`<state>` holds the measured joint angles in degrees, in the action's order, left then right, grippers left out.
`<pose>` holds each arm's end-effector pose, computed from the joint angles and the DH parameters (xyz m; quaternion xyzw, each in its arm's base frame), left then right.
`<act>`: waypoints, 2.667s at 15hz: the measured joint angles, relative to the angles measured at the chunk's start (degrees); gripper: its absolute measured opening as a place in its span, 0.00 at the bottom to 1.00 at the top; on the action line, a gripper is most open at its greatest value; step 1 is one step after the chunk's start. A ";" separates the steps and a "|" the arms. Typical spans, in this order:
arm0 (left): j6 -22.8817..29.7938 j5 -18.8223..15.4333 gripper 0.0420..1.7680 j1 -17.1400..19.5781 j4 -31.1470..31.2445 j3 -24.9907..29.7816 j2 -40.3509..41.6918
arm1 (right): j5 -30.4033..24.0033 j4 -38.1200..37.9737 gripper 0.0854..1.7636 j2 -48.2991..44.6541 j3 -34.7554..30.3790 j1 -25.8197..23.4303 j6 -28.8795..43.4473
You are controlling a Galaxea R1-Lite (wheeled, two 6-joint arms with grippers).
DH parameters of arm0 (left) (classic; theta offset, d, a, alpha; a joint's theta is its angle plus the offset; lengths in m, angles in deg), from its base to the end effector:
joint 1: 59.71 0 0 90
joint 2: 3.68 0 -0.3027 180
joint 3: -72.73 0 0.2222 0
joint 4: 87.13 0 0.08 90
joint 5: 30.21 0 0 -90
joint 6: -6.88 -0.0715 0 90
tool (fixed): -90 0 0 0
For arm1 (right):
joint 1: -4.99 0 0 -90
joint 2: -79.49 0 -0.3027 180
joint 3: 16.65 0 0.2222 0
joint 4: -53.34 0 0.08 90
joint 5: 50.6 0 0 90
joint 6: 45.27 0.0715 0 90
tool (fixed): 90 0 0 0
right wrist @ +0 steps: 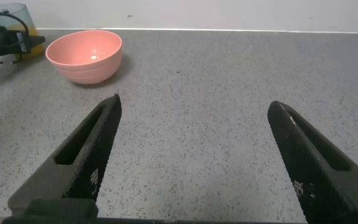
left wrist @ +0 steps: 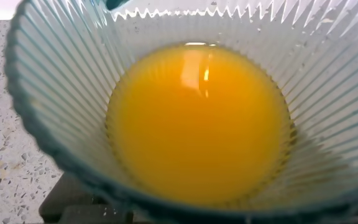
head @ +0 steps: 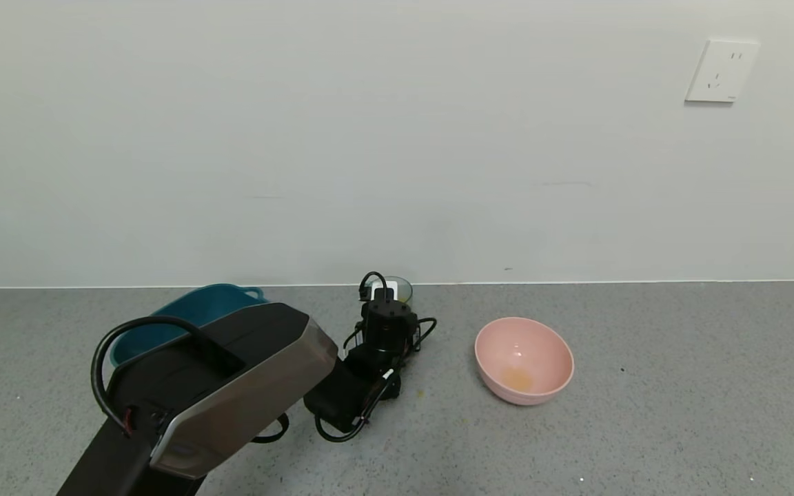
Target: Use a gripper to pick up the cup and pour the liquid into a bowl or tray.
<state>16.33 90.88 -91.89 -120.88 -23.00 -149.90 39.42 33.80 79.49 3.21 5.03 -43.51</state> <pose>0.4667 -0.2501 -0.0438 -0.0054 0.1243 0.0008 0.9922 0.0578 0.0000 0.0763 0.0154 -0.0028 0.0002 0.9999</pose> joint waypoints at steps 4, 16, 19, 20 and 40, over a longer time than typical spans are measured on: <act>-0.02 0.00 0.74 0.02 -0.05 0.13 0.02 | -0.02 -0.02 0.97 0.00 0.00 0.00 0.00; -0.16 -0.11 0.73 -0.01 0.04 2.26 2.54 | -0.02 -0.02 0.97 0.00 0.00 0.00 -0.05; -0.30 -0.16 0.73 -0.17 0.32 3.83 4.91 | -0.02 -0.02 0.97 0.00 0.00 0.00 -0.05; -0.52 -0.20 0.73 -0.26 0.37 4.49 5.85 | -0.02 -0.02 0.97 0.00 0.00 0.00 -0.05; -4.96 -0.94 0.73 6.14 3.01 21.53 28.87 | -0.02 -0.02 0.97 0.00 0.00 0.00 -0.05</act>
<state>11.37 89.94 -85.74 -117.87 -1.47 -121.03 39.40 33.78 79.49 3.21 5.03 -43.56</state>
